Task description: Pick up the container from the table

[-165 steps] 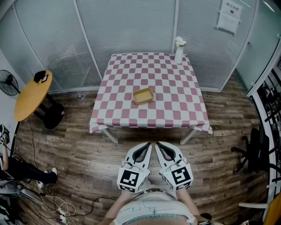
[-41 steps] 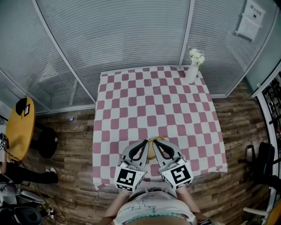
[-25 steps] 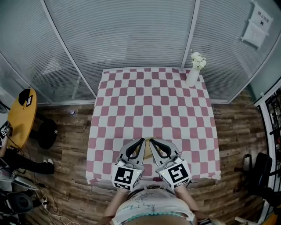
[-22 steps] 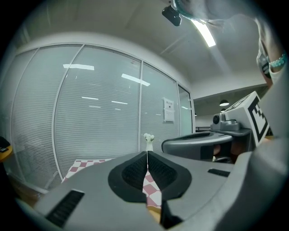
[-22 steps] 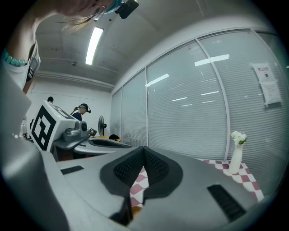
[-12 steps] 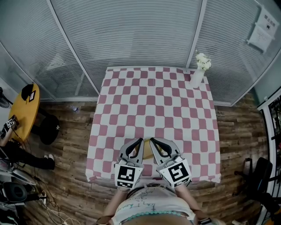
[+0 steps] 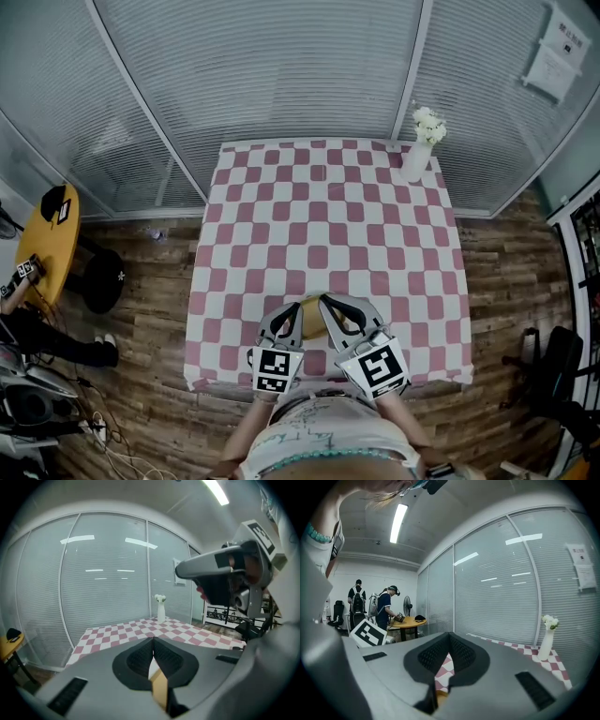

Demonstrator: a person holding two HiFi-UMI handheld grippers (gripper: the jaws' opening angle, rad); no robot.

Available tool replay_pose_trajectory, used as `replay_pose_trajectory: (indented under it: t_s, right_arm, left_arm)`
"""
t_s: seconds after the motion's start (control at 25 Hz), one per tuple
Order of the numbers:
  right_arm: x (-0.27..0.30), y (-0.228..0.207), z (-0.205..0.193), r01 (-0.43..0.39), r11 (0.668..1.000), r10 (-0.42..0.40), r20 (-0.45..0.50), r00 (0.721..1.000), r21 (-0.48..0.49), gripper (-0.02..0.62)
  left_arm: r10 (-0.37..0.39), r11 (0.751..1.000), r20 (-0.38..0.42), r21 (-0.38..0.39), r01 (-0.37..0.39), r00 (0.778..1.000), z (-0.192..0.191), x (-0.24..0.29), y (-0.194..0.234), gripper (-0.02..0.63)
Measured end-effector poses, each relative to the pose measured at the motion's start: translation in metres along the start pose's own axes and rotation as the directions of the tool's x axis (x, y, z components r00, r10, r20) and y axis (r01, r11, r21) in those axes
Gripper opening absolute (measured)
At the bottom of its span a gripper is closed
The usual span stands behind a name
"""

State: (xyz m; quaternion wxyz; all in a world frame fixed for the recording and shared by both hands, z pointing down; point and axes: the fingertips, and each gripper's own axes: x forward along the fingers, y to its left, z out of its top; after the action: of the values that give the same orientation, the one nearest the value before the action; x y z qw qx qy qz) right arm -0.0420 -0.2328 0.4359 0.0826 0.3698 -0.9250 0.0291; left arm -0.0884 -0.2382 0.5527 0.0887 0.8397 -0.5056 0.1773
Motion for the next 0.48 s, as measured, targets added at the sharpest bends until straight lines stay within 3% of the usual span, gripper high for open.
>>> replay_pose_trajectory:
  t_s: [0.48]
  right_arm:
    - [0.003, -0.005, -0.013, 0.023, 1.000, -0.023, 0.000, 1.000, -0.012, -0.008]
  left_arm:
    - [0.012, 1.000, -0.161, -0.019, -0.015, 0.987, -0.090, 0.013, 0.008, 0.015]
